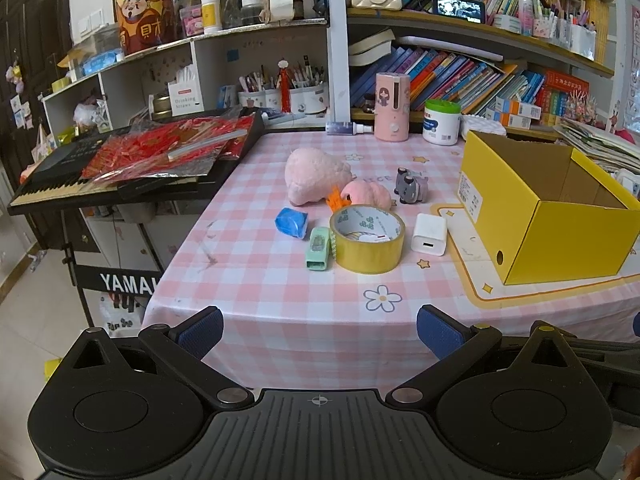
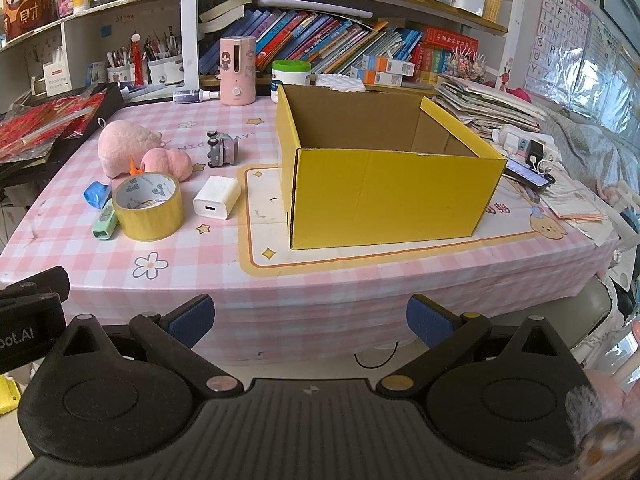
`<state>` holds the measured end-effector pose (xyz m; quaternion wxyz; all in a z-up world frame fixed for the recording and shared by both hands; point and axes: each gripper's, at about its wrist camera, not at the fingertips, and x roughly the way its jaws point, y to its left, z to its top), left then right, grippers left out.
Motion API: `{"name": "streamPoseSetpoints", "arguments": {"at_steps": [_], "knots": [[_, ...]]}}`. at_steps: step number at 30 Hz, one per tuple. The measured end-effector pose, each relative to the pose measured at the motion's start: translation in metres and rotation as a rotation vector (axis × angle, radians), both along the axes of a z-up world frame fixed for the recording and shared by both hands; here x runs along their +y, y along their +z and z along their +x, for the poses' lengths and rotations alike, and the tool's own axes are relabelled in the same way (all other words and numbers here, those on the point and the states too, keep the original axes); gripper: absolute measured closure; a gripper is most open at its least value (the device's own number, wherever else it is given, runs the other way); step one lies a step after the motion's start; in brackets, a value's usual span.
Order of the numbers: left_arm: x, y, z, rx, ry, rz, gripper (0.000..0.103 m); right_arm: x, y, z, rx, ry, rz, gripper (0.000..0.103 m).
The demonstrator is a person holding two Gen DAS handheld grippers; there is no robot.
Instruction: Organize objects
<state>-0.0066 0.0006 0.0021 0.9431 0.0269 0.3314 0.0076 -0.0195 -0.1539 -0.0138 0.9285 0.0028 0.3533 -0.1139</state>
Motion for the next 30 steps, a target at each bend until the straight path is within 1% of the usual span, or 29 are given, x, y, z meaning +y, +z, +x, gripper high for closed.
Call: {"name": "streamPoseSetpoints", "arguments": {"at_steps": [30], "knots": [[0.0035,0.0016,-0.0008,-0.009,0.006,0.002,0.000,0.0006,0.0014,-0.0018,-0.002,0.006,0.013,0.000]]}}
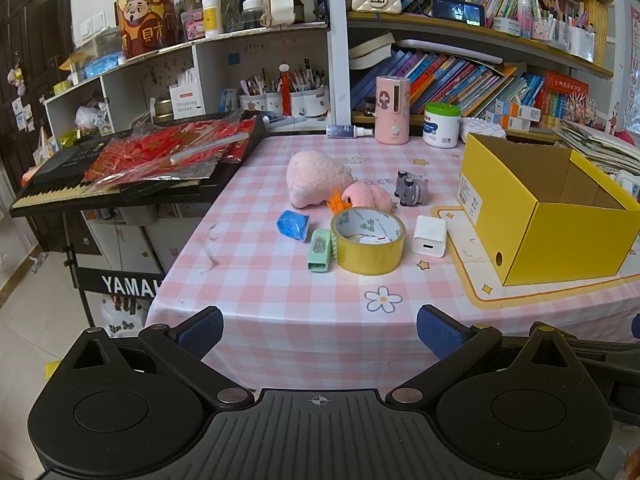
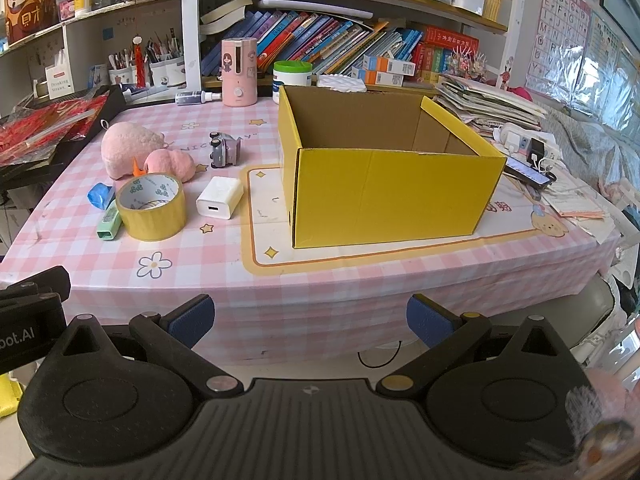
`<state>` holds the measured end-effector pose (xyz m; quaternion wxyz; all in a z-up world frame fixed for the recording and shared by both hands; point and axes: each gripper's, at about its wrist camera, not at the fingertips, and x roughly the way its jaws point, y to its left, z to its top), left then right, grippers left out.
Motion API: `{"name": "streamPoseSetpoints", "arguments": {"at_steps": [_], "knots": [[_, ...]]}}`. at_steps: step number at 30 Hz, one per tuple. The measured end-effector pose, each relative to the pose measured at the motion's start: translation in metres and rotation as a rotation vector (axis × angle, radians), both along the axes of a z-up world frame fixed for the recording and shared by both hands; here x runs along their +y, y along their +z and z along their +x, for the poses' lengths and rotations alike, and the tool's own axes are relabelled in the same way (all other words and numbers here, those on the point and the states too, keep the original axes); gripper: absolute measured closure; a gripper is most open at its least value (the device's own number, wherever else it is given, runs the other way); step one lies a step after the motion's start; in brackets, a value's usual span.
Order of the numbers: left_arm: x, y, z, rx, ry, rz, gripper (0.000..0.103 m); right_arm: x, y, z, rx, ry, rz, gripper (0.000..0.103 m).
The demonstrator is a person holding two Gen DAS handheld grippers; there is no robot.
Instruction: Organize objects
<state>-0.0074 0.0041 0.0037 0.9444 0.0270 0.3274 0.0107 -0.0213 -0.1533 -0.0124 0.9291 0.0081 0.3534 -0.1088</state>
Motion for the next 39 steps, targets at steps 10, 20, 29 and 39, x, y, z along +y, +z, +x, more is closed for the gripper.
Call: {"name": "streamPoseSetpoints", "arguments": {"at_steps": [10,20,29,39], "knots": [[0.002,0.004,-0.005,-0.020,-0.004,0.010,0.000,-0.002,0.003,-0.004,-0.017,0.011,0.032,0.000],[0.023,0.002,0.001,-0.020,0.037,-0.008,0.000,0.006,0.007,-0.002,-0.045,0.083,0.054,0.000],[0.039,-0.009,0.018,0.016,0.106,-0.044,0.000,0.022,0.004,0.009,-0.138,0.169,-0.028,0.000],[0.052,-0.016,0.044,0.019,0.193,-0.068,0.000,0.029,-0.001,0.060,-0.074,0.292,0.049,0.000]]}}
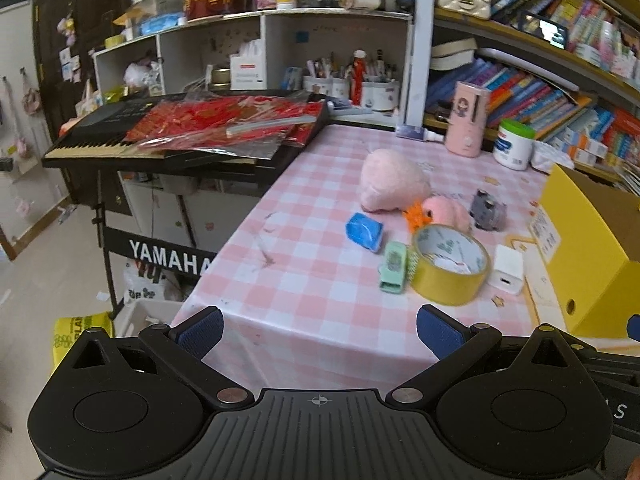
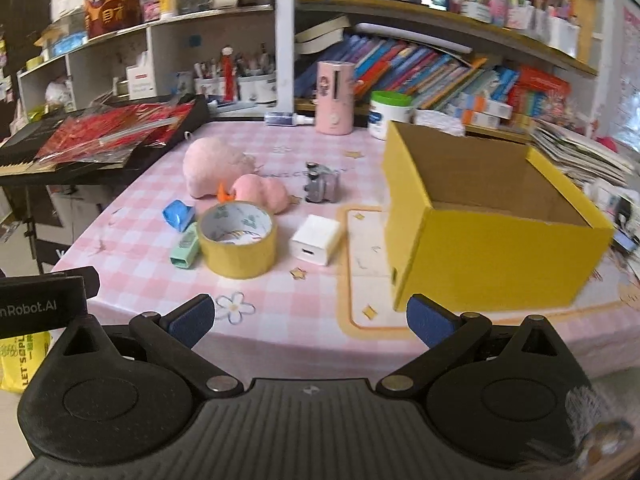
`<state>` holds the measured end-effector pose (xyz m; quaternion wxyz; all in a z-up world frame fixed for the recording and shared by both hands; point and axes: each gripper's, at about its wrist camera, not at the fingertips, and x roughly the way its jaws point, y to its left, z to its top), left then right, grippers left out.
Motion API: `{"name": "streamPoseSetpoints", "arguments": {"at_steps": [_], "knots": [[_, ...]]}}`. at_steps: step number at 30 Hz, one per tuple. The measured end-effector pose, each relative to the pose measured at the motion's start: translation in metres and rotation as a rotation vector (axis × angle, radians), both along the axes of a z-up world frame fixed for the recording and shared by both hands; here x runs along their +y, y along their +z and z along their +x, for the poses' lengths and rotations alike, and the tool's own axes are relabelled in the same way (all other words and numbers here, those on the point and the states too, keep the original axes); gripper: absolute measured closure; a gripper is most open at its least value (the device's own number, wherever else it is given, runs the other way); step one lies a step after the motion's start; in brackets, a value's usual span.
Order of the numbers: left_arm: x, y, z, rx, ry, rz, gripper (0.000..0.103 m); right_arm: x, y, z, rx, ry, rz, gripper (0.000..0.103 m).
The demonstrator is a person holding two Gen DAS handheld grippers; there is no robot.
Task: Organize objects
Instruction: 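Grasp the yellow tape roll with the right gripper while the left gripper reaches toward the mint-green stapler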
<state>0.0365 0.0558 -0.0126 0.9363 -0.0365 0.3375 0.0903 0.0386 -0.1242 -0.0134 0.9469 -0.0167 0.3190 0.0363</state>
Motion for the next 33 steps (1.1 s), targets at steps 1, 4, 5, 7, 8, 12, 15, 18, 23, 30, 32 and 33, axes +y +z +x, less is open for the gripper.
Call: {"name": "streamPoseSetpoints", "arguments": {"at_steps": [1,4,5,7,8,12,15,18,23,30,32,33], "knots": [[0.001,-0.001,0.003,0.003,0.008,0.001,0.000,0.001,0.000,0.005,0.003,0.009,-0.001,0.000],[0.004,-0.003,0.012,0.010,0.031,-0.010,0.000,0.003,-0.002,0.022,0.026,0.038,0.000,0.000],[0.005,-0.004,0.015,0.012,0.035,-0.015,0.000,0.004,-0.003,0.027,0.026,0.042,-0.001,0.000],[0.005,-0.006,0.020,0.015,0.043,-0.018,0.000,0.005,-0.003,0.038,0.027,0.048,-0.003,0.000],[0.004,-0.006,0.022,0.014,0.045,-0.015,0.000,0.005,-0.003,0.044,0.028,0.052,0.001,0.000],[0.004,-0.011,0.032,0.018,0.055,-0.014,0.000,0.002,-0.003,0.066,0.011,0.066,0.027,0.001],[0.004,-0.016,0.040,0.026,0.059,-0.024,0.000,0.002,-0.006,0.083,0.016,0.108,0.061,0.007],[0.004,-0.019,0.049,0.040,0.067,-0.024,0.000,0.007,-0.011,0.103,0.067,0.164,0.065,0.011],[0.008,-0.024,0.061,0.068,0.088,-0.015,0.000,0.021,-0.023,0.134,0.140,0.241,0.038,0.010],[0.009,-0.030,0.075,0.109,0.089,0.006,0.000,0.038,-0.042,0.173,0.240,0.316,0.002,0.004],[0.009,-0.032,0.078,0.118,0.084,0.005,0.000,0.042,-0.047,0.179,0.257,0.335,-0.009,0.004],[0.008,-0.032,0.080,0.121,0.080,0.004,0.000,0.044,-0.048,0.181,0.268,0.346,-0.018,0.004]]}}
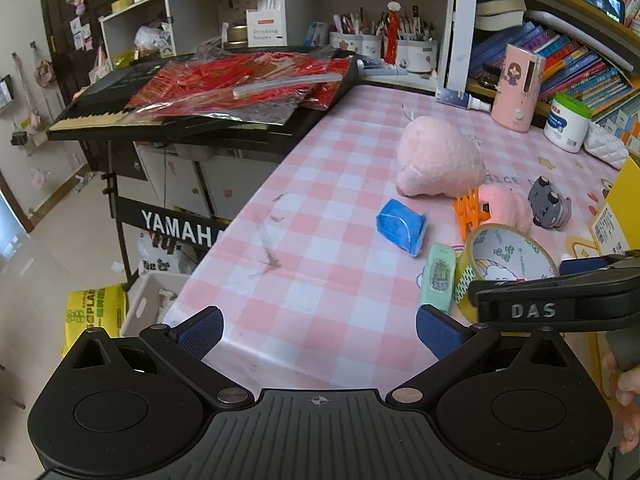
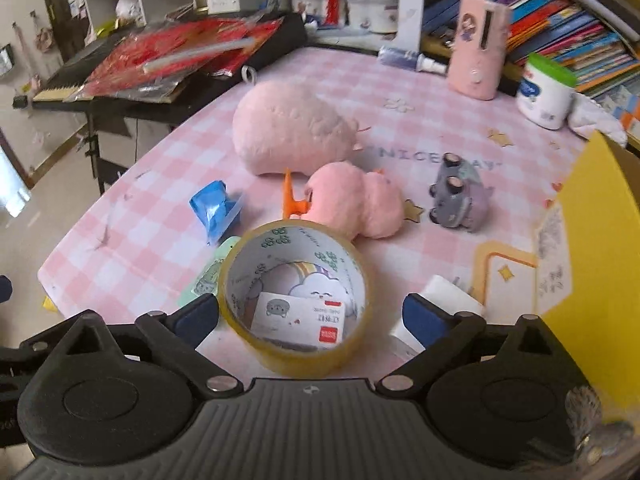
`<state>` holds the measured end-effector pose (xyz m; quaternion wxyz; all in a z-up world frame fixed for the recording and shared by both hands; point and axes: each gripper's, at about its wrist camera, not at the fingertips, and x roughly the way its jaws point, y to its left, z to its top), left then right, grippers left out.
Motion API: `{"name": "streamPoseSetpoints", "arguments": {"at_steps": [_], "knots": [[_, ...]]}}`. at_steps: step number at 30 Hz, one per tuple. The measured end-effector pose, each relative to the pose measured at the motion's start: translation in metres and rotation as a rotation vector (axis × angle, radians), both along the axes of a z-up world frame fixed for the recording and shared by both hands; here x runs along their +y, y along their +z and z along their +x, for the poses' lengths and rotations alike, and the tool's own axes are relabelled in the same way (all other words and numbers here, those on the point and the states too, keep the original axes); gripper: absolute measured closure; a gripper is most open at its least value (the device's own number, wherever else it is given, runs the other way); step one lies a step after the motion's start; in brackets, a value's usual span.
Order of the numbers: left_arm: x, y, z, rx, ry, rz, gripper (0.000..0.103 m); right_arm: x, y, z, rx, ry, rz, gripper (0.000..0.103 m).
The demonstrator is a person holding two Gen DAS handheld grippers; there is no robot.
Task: Organize objects
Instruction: 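Grasp the yellow tape roll with the right gripper while the left gripper reaches toward the mint-green stapler, then close the left gripper on the mint-green cactus stapler and lift it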
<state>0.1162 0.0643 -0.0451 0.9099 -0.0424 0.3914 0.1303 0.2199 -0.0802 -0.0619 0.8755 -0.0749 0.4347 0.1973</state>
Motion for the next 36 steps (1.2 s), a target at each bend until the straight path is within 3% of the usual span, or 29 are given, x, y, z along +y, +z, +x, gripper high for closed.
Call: {"name": "streamPoseSetpoints", "arguments": {"at_steps": [4,6,12,18,22,26,30,36], "knots": [[-0.002,0.000,0.008,-0.006,-0.016,-0.016,0.001,0.000,-0.001,0.009,0.034,0.037,0.029,0.019],[-0.005,-0.001,0.016,0.001,-0.025,-0.015,0.001,-0.008,0.007,0.012,0.017,0.006,0.065,0.020],[-0.024,-0.007,0.039,0.001,-0.103,-0.042,0.005,-0.034,0.050,0.008,-0.166,-0.057,0.156,0.020],[-0.040,-0.021,0.066,0.030,-0.161,-0.052,0.030,-0.051,0.066,0.005,-0.200,-0.071,0.166,0.020],[-0.046,-0.034,0.076,0.081,-0.189,-0.077,0.056,-0.057,0.065,0.001,-0.200,-0.063,0.154,0.020],[-0.045,-0.036,0.076,0.075,-0.181,-0.074,0.080,-0.061,0.063,-0.002,-0.191,-0.075,0.148,0.020],[-0.040,-0.034,0.071,0.071,-0.178,-0.094,0.080,-0.062,0.063,-0.004,-0.187,-0.086,0.140,0.020],[-0.030,0.003,0.050,-0.048,-0.171,-0.098,0.080,-0.058,0.069,-0.020,-0.208,-0.087,0.114,0.020]]}}
